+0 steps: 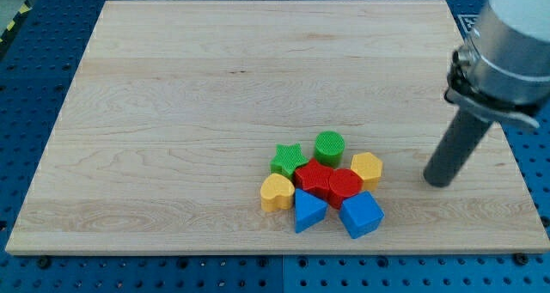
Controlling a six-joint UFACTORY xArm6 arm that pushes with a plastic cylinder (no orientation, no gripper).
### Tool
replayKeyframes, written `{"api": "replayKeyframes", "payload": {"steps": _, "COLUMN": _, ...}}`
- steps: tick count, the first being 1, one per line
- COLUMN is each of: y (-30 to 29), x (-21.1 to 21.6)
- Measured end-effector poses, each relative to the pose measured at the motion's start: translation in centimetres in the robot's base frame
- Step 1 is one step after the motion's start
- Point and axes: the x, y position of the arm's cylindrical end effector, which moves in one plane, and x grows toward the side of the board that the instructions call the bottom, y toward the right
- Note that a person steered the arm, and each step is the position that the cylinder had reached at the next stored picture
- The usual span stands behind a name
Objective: Push the blue cube up a bit
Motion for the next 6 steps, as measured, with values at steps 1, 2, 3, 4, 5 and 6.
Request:
{"api": "replayKeyframes", "payload": {"steps": 1, "y": 0.3, "x": 4.4}}
{"api": "replayKeyframes", "payload": {"steps": 2, "y": -0.1, "x": 6.1}}
{"api": "replayKeyframes", "payload": {"steps": 3, "y": -0.4, "x": 6.2}}
{"api": "replayKeyframes", "payload": {"steps": 4, "y": -0.4, "x": 6.2}}
{"api": "replayKeyframes", "payload": {"steps": 5, "y": -2.0, "x": 6.1}}
{"api": "replayKeyframes", "payload": {"steps": 6, "y": -4.5, "x": 6.0}}
